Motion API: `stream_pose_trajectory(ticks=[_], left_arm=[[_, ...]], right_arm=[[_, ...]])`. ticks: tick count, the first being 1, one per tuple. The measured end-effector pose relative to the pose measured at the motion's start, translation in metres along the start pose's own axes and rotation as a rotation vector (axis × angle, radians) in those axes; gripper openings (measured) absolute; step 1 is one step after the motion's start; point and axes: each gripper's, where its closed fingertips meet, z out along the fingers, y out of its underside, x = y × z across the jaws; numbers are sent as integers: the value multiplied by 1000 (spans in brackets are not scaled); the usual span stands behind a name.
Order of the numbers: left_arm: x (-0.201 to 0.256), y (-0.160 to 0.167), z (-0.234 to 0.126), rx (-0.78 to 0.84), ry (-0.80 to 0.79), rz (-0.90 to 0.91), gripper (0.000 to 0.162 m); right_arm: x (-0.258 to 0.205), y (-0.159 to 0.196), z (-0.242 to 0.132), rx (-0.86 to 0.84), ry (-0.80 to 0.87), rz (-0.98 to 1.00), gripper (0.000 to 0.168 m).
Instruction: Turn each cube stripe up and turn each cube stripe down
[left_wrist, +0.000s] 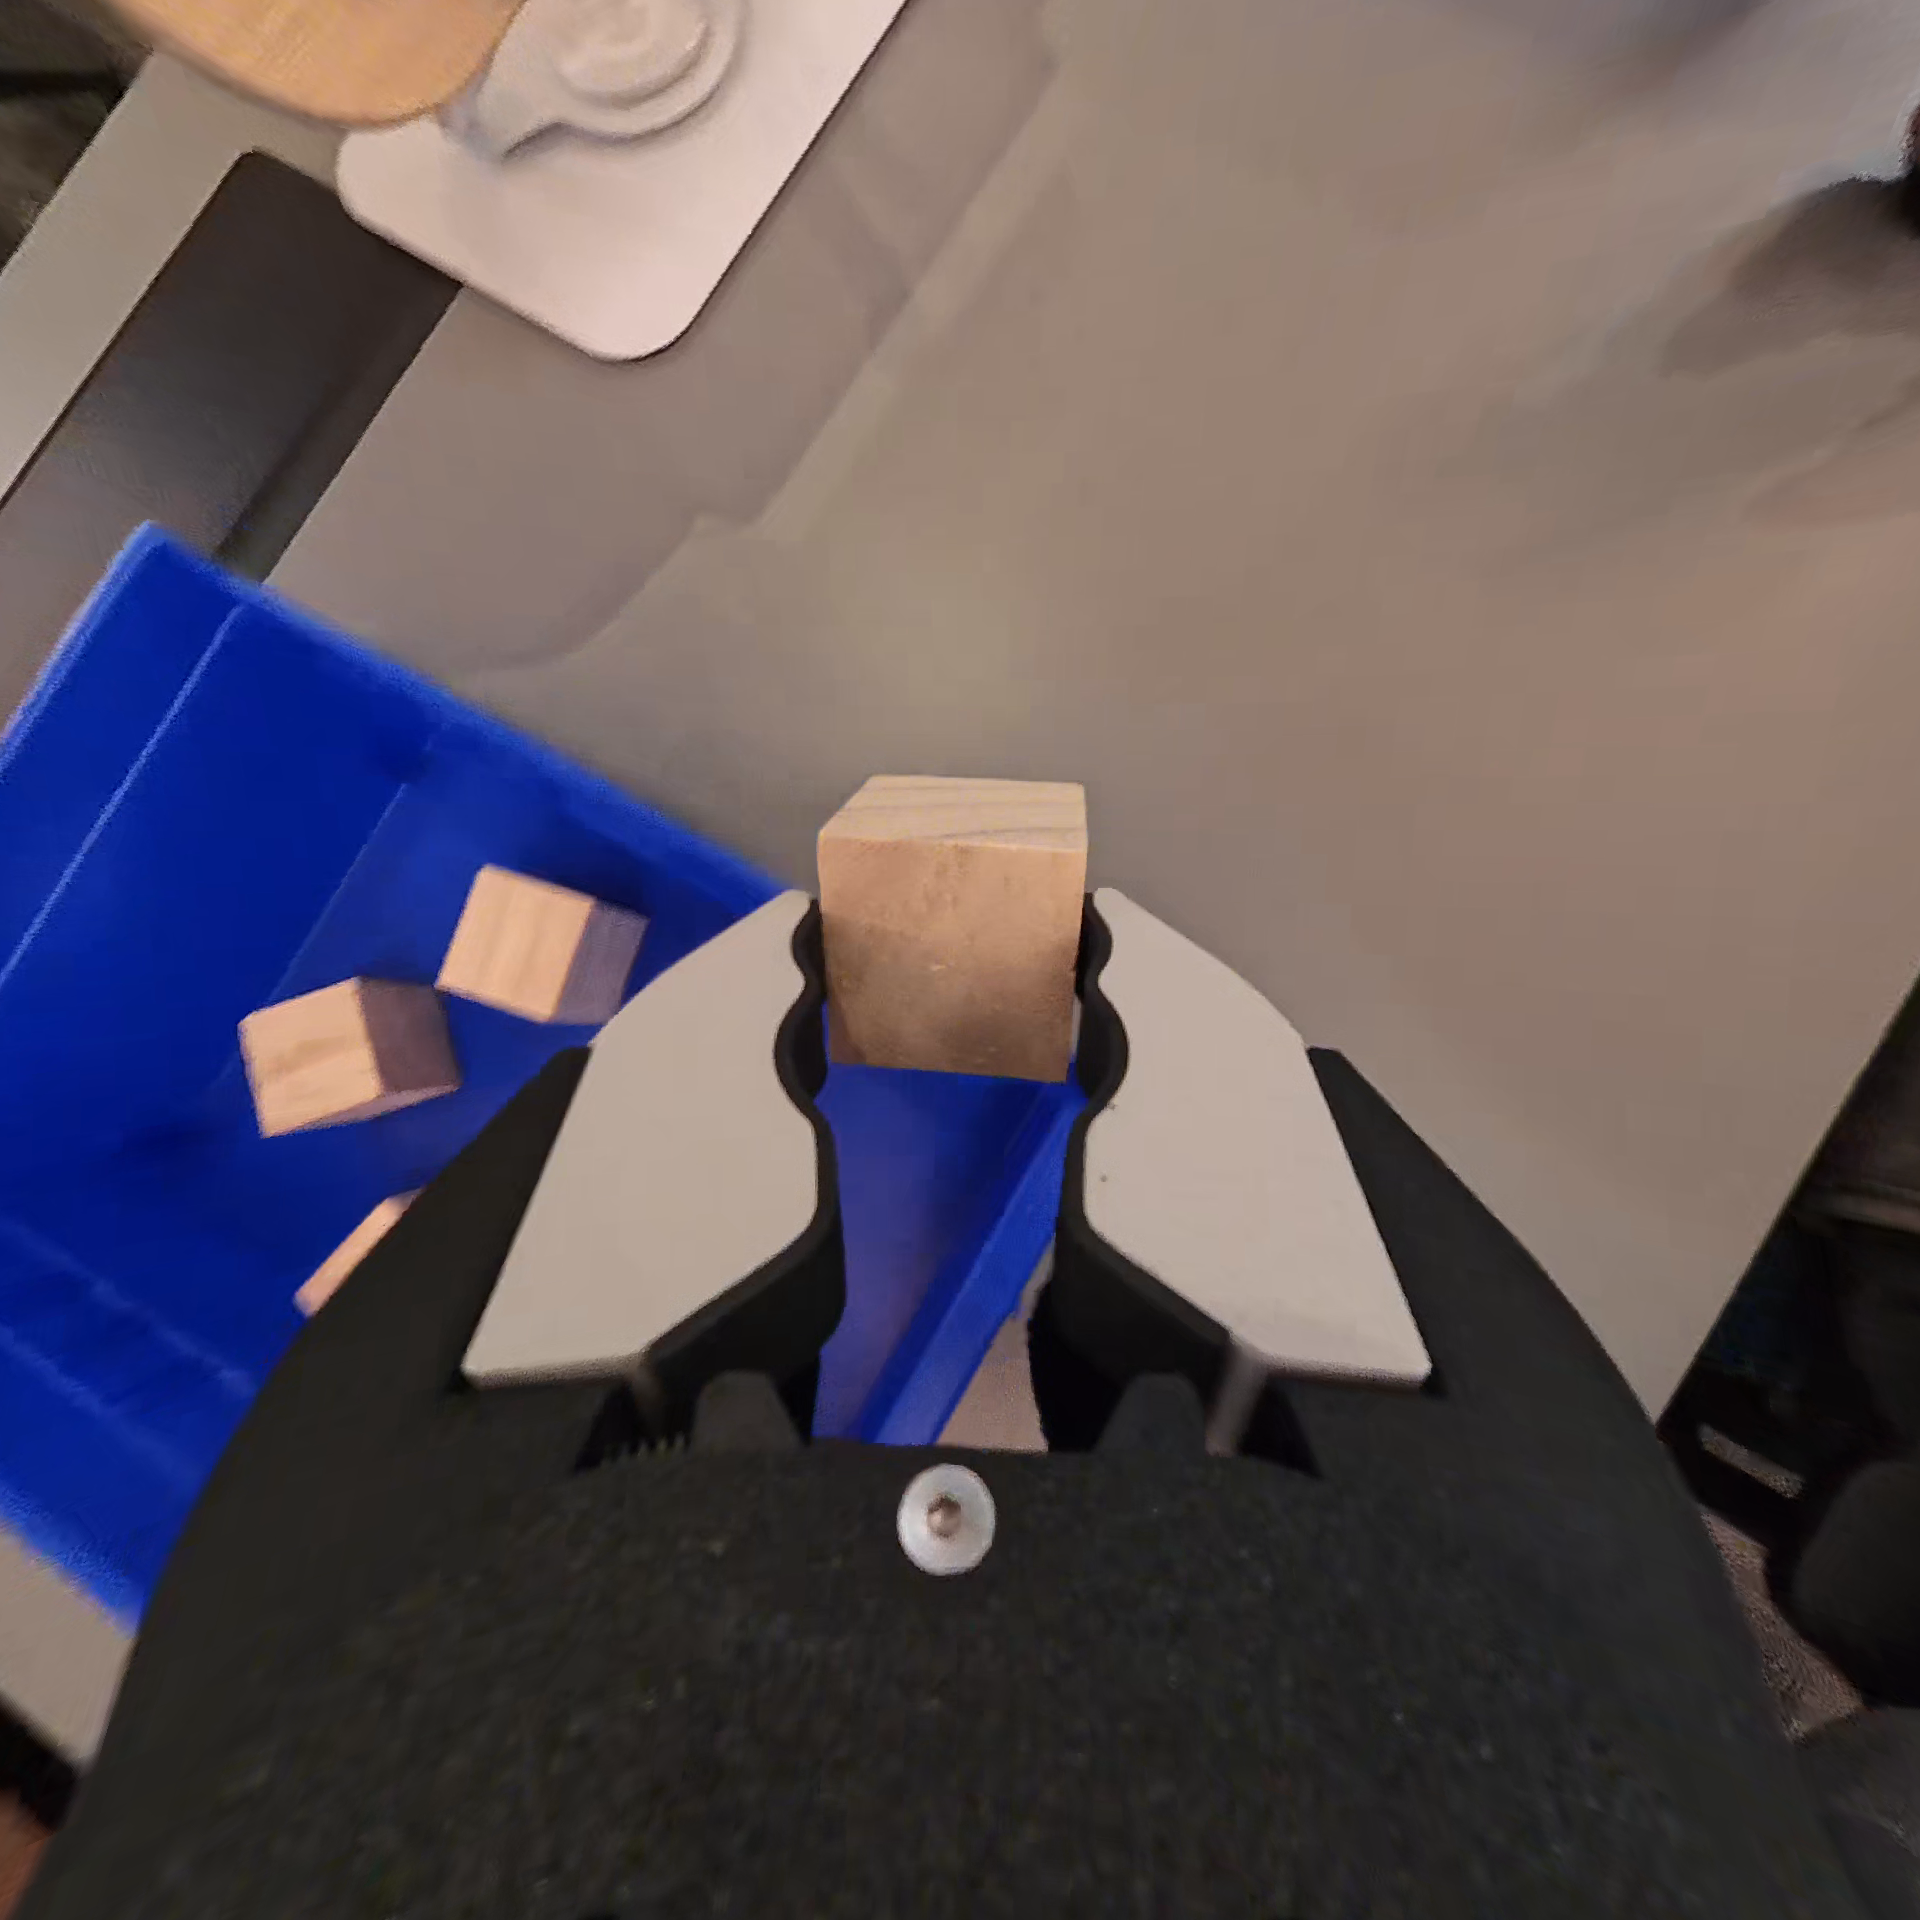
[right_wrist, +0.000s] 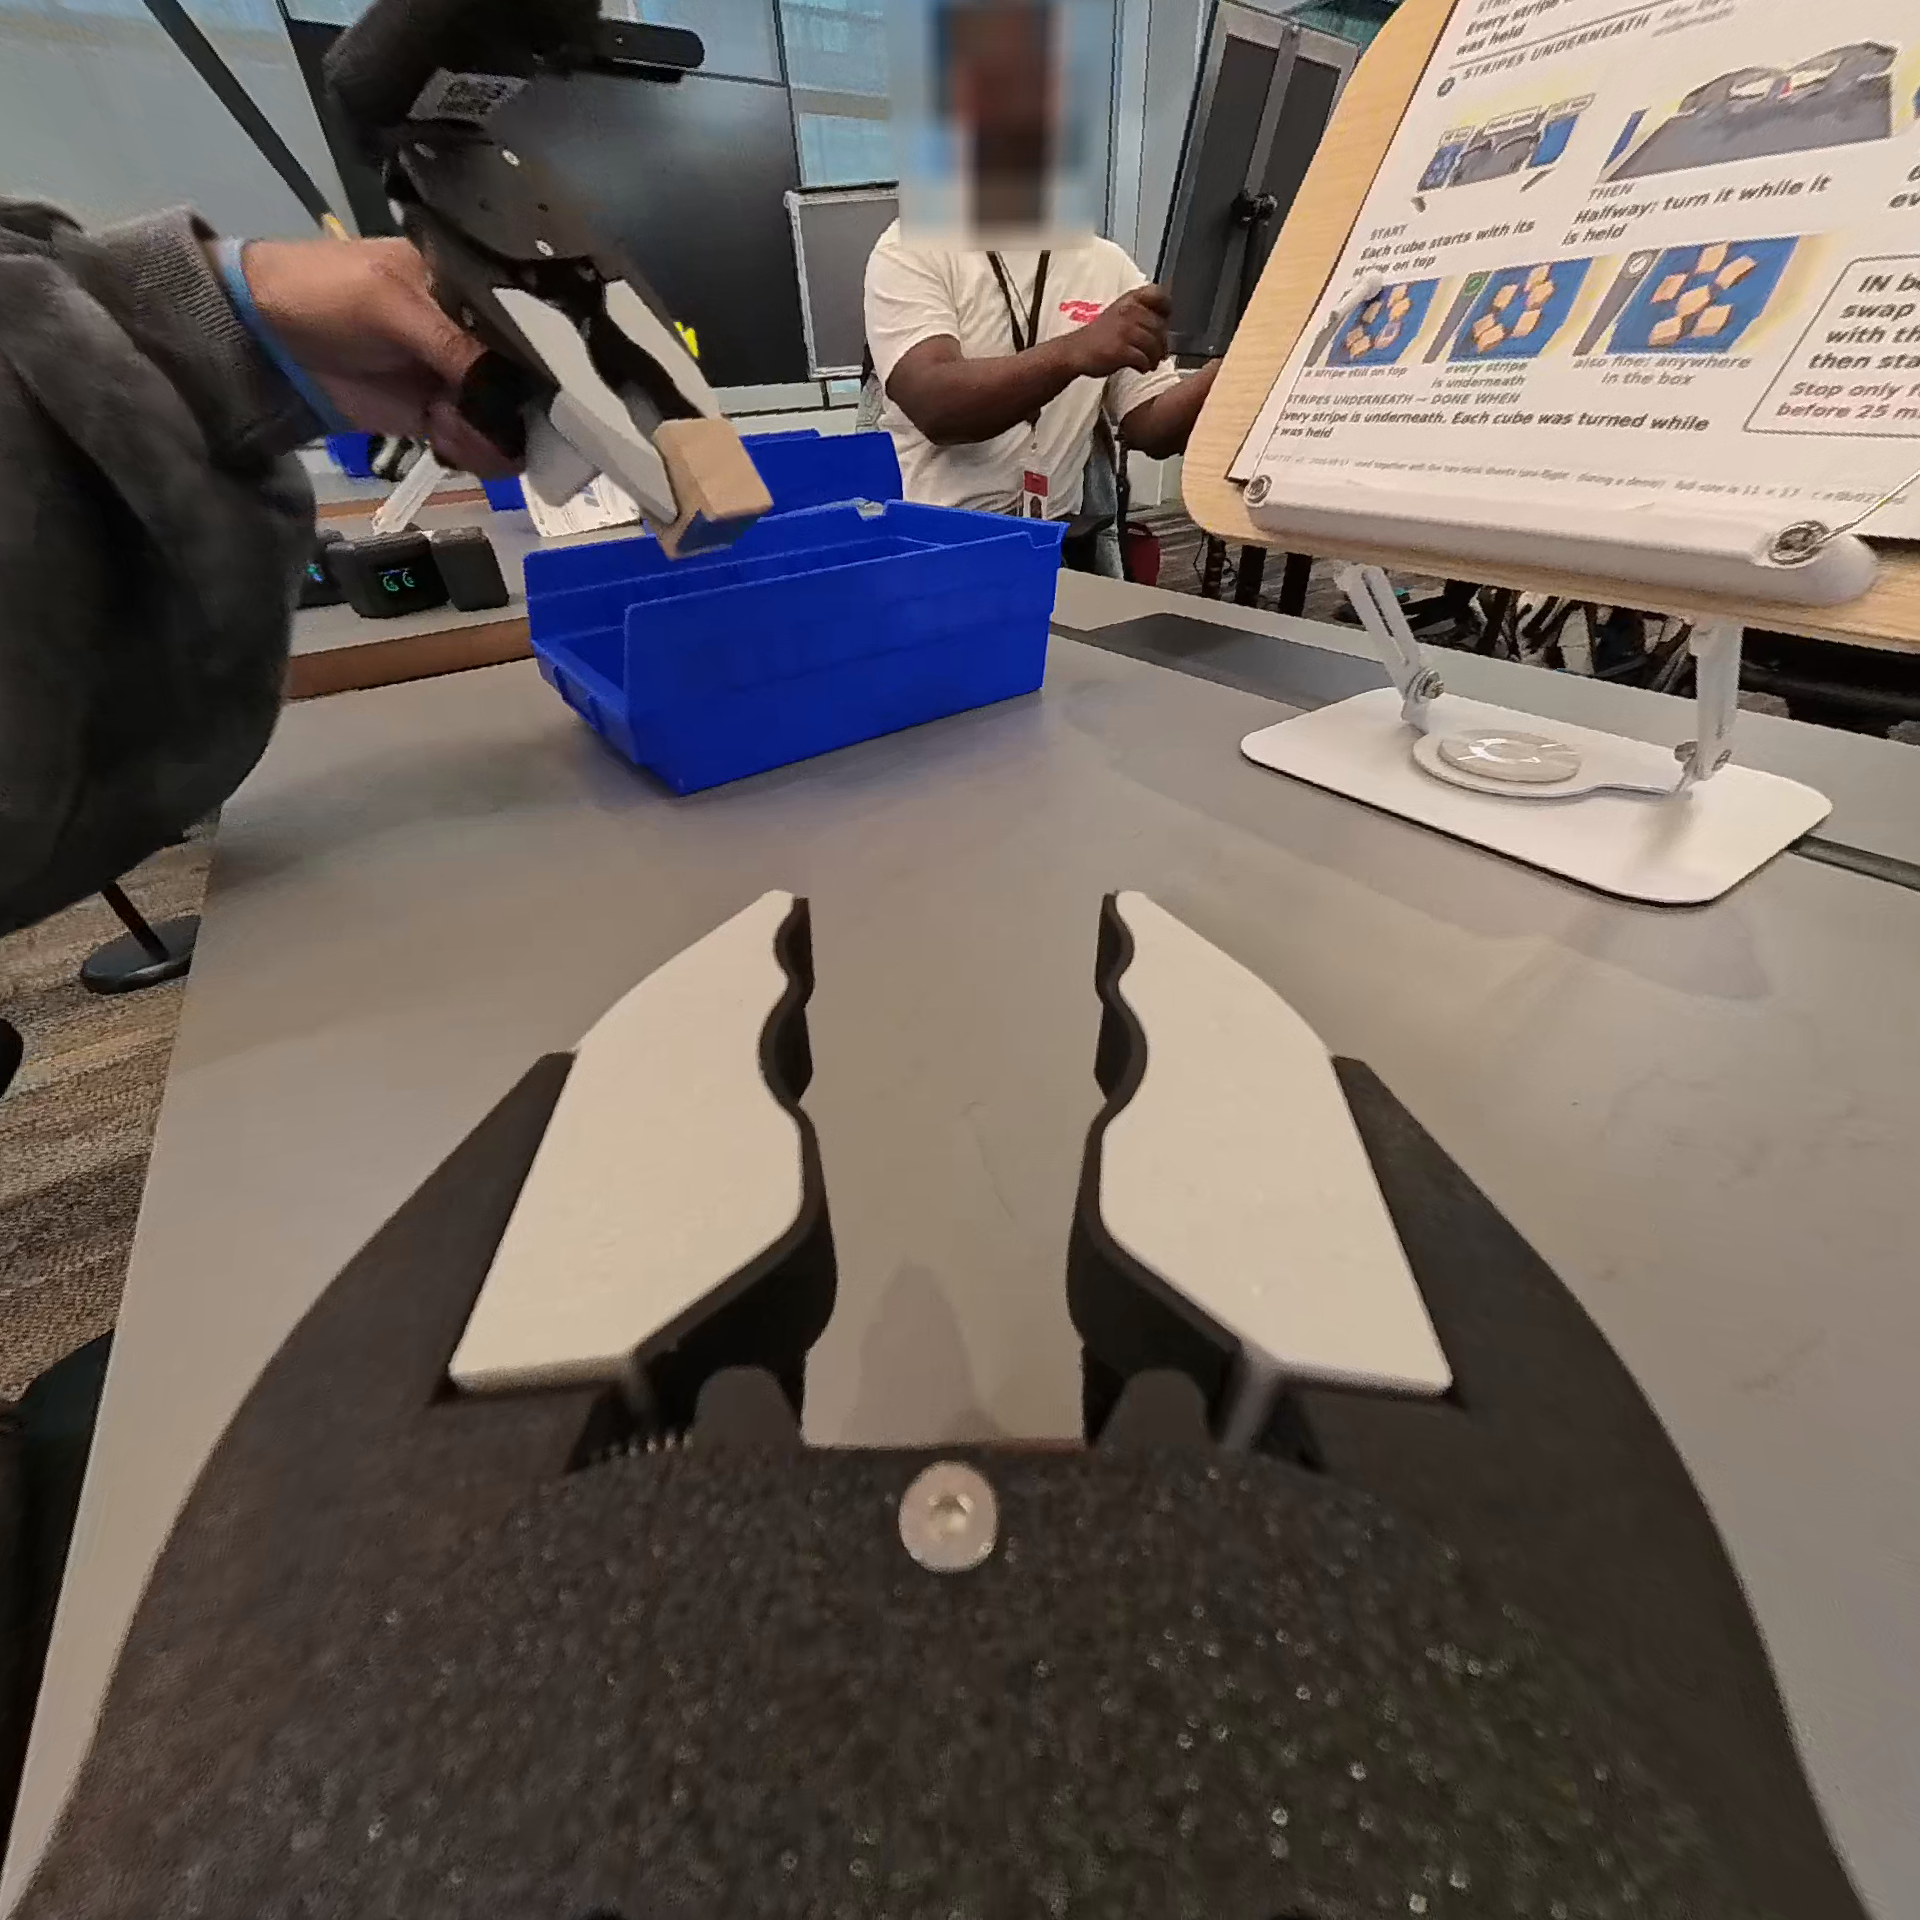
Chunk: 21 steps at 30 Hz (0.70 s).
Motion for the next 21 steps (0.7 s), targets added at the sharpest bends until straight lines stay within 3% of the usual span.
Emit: stream_pose_trajectory(ticks=[9,15,21], left_arm=[[110,-110,52,315,307,-187,45],[156,-172,82,493,735,-447,45],[182,-202,70,631,1264,-649,45]], right_arm=[[3,0,0,-2,15,-4,52],[3,-1,-2,6,16,-5,52],[-1,-5,-3,23,6,-19,53]])
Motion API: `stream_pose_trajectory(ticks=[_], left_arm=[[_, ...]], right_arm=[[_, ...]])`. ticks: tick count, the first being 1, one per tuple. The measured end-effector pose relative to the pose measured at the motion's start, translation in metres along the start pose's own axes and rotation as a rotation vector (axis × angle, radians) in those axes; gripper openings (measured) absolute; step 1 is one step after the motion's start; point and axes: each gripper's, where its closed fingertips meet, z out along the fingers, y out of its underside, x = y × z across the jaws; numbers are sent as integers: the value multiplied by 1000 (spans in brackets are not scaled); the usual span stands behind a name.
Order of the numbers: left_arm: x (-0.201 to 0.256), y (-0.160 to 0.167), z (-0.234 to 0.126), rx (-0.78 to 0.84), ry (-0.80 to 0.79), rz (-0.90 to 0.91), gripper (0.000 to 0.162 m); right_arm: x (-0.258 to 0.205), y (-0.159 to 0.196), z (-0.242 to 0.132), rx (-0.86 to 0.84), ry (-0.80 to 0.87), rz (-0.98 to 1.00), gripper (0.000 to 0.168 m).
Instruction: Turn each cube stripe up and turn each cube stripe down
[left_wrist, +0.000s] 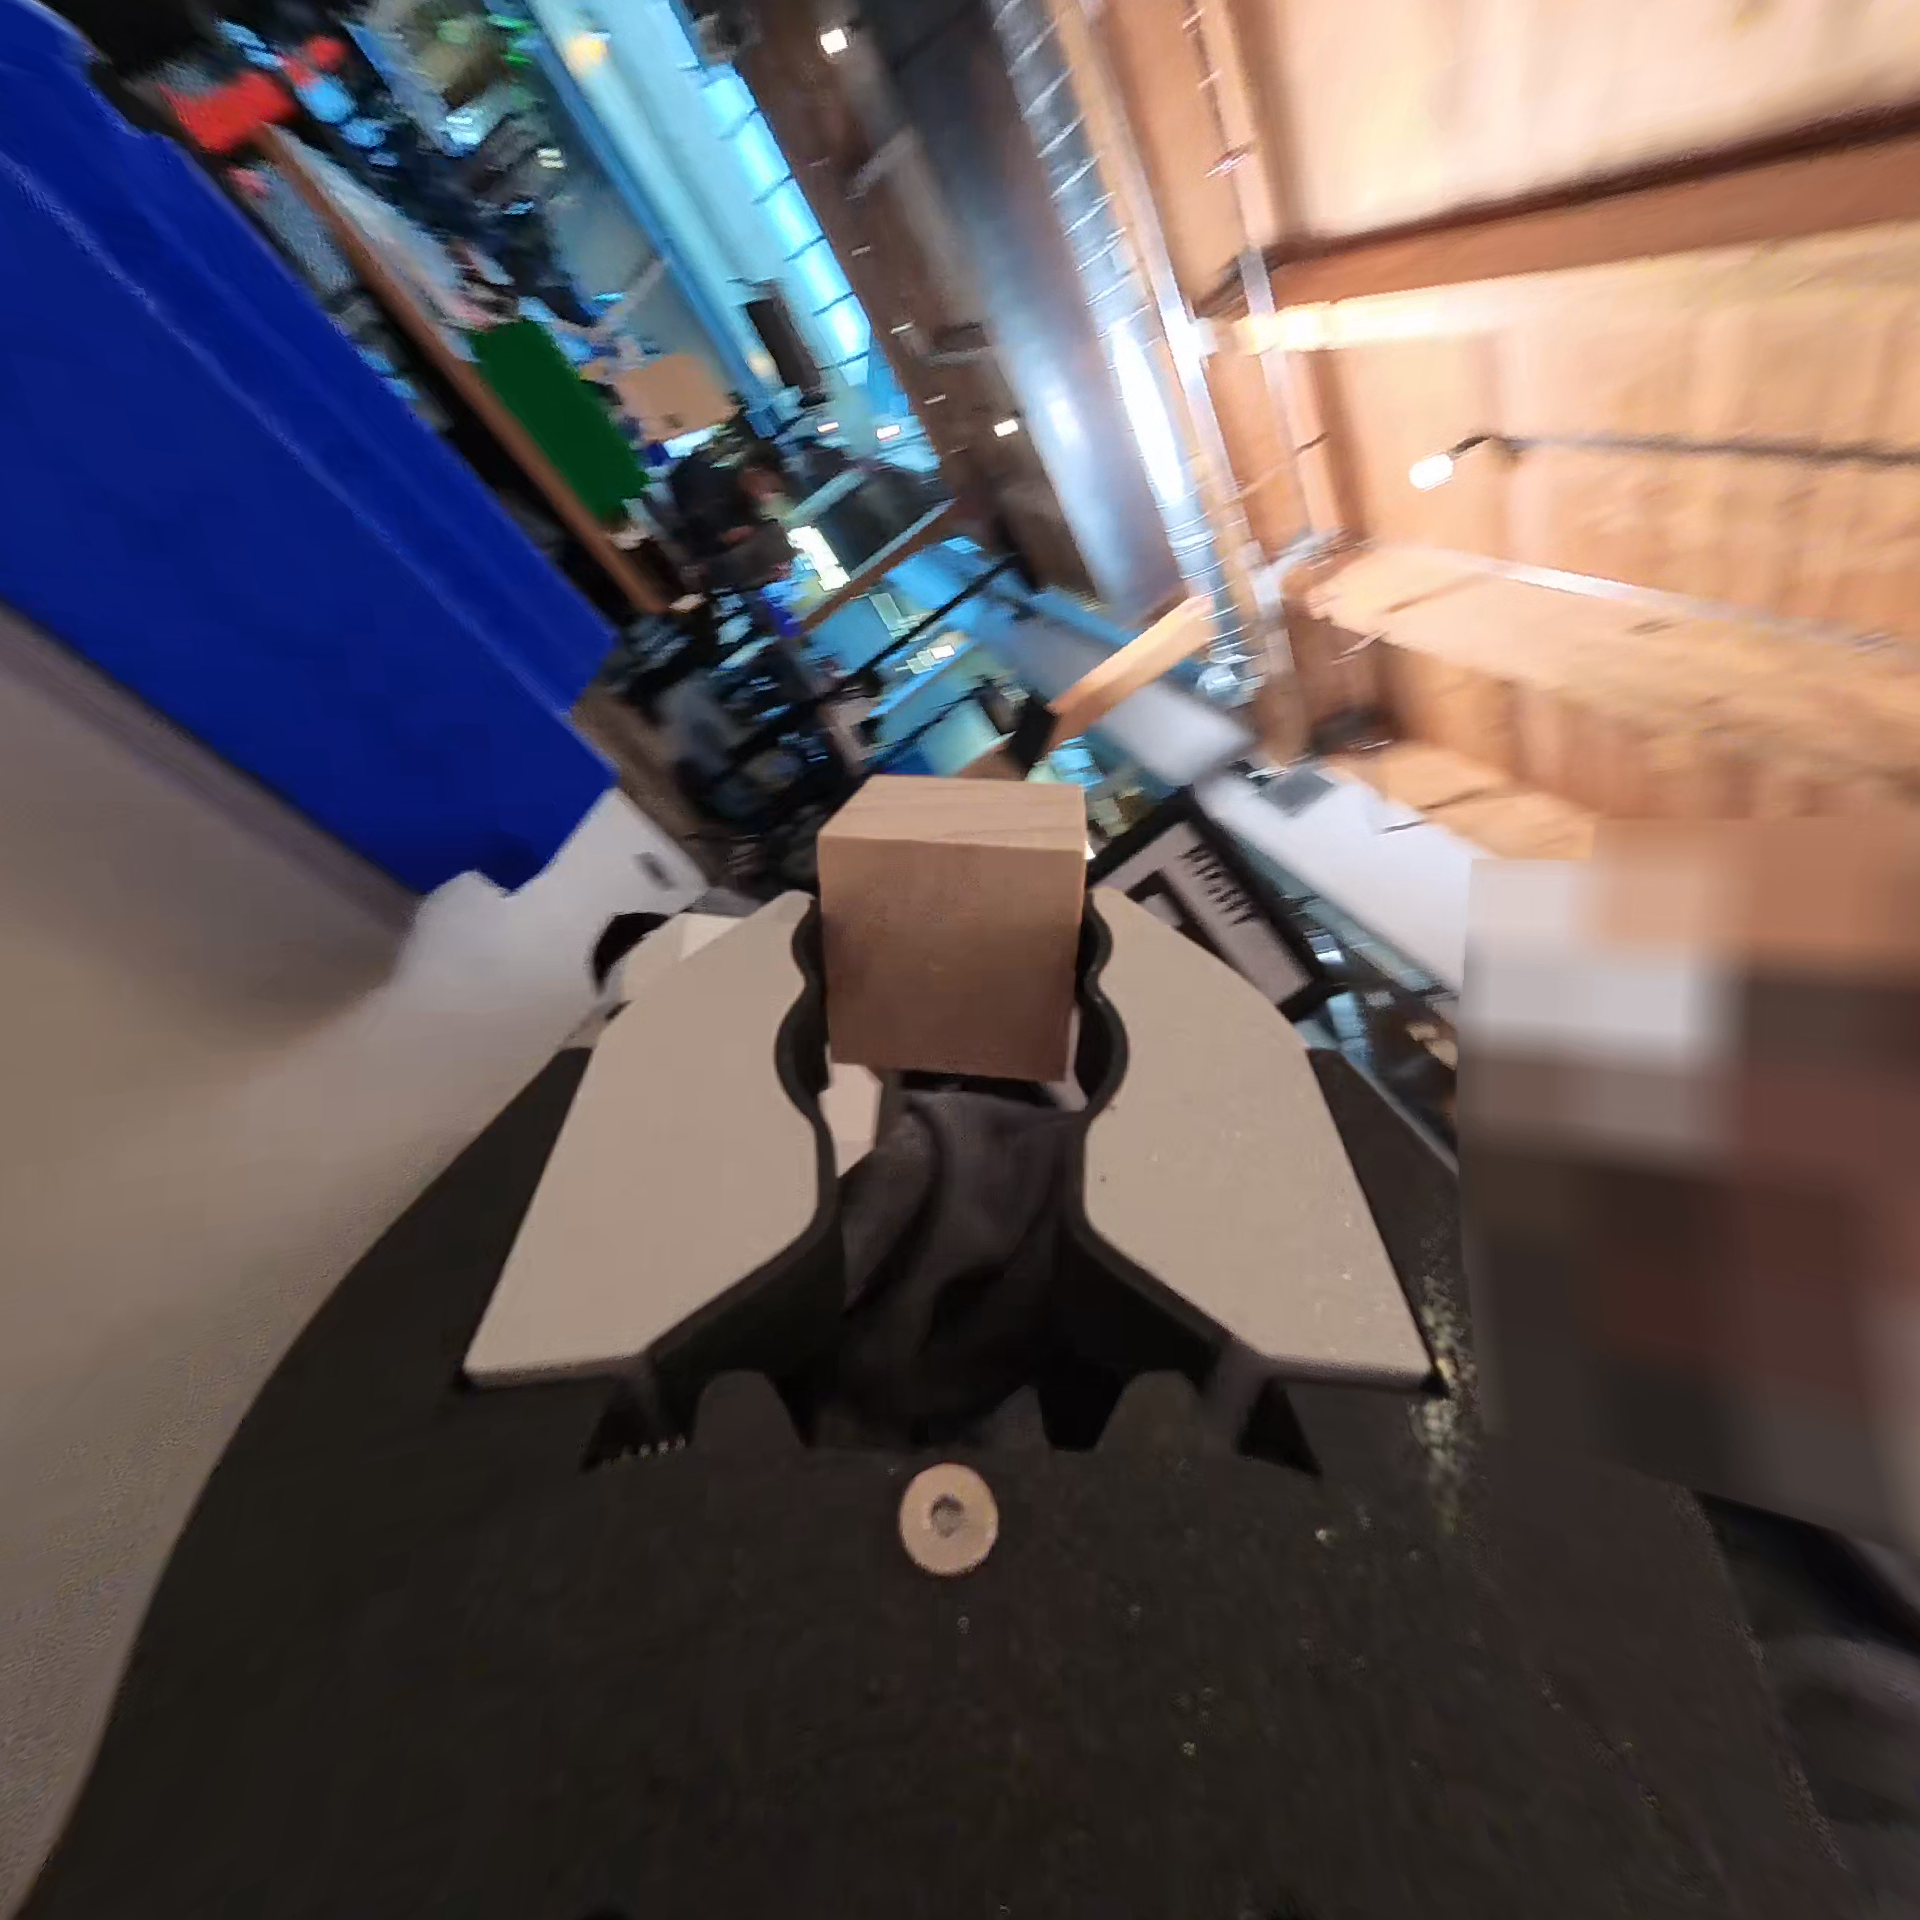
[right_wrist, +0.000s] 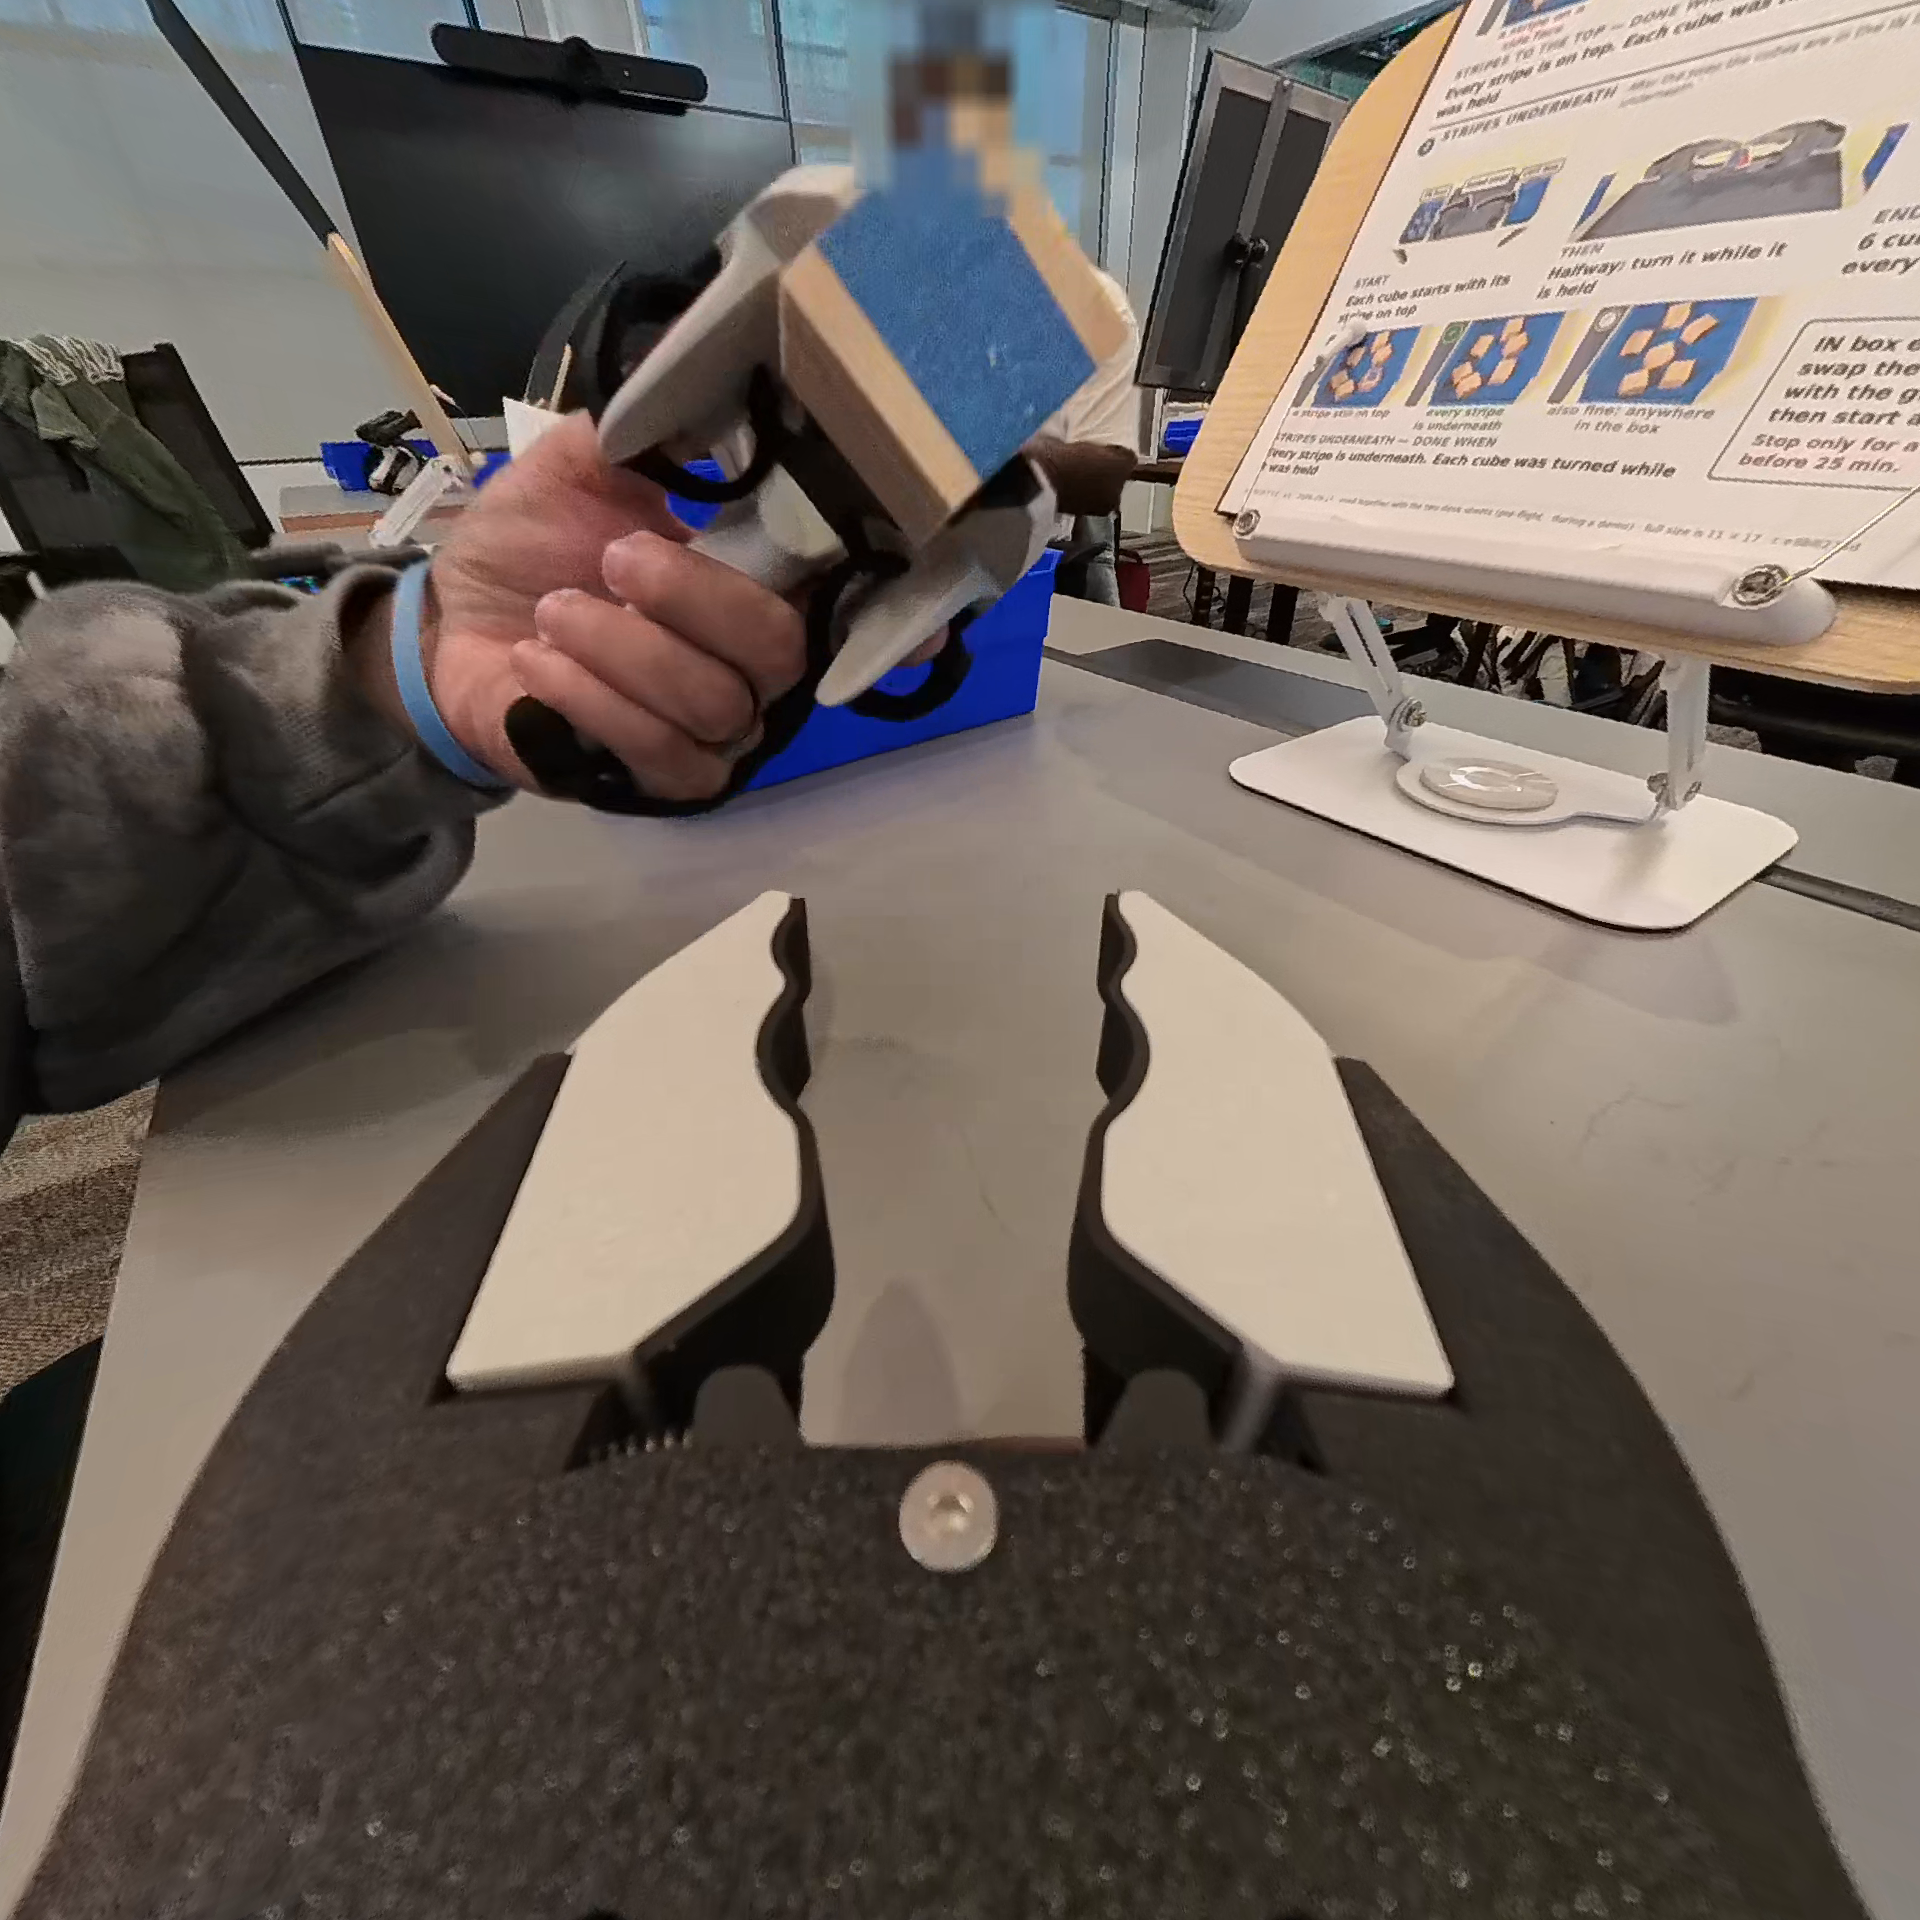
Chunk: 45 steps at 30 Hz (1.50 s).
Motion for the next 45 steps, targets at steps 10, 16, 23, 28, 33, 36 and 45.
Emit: stream_pose_trajectory(ticks=[10,16,23,28,33,36,45], left_arm=[[-12,7,-5,-11,10,-82,45],[-6,6,-9,-2,25,-106,45],[0,5,-8,0,50,-116,45],[5,8,-6,-13,84,-131,45],[8,15,-4,-59,49,-73,52],[5,19,-6,-98,-91,44,71],[-46,1,-89,44,-1229,871,72]], right_arm=[[1,-37,-2,-12,-13,-243,58],[5,-67,12,-134,-133,-413,56],[-6,-77,44,-234,-196,-537,64],[-10,-70,56,-218,-195,-568,45],[-12,-74,53,-187,-191,-530,46],[-8,-85,44,-169,-180,-497,45],[44,-93,7,-287,-1,-298,45]])
